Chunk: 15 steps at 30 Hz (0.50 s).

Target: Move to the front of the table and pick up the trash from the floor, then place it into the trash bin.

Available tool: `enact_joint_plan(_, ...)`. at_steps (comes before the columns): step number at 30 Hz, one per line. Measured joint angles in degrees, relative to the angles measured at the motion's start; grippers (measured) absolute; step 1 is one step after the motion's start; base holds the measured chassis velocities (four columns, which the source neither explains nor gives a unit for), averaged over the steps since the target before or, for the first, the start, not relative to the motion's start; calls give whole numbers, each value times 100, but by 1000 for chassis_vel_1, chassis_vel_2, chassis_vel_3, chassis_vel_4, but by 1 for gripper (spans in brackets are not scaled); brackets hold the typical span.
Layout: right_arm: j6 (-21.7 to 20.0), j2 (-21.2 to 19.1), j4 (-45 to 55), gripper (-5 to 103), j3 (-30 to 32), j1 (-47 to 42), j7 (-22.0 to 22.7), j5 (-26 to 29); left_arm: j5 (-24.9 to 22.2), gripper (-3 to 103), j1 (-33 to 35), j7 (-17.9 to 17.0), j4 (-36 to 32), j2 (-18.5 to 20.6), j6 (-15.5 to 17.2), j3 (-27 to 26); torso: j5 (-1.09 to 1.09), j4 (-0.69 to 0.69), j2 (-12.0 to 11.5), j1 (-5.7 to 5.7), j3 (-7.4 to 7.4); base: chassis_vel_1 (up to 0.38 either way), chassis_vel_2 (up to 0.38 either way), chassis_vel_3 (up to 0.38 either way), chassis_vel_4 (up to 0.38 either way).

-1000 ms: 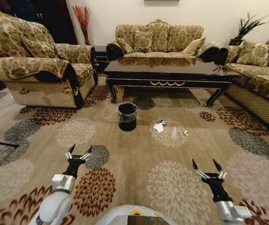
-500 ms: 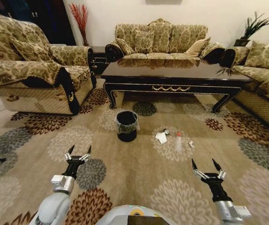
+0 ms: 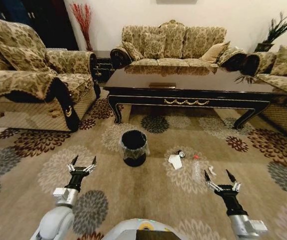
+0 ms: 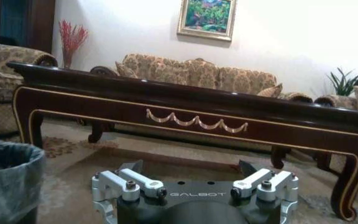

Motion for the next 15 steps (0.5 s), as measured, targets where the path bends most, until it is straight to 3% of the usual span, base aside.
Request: enact_joint_plan(15,14,13,-1,100,-35,2,164,-94,-35,99,-385,-43,-38,91,285,168,0,-1,0,0,0,-209,211,212,-210)
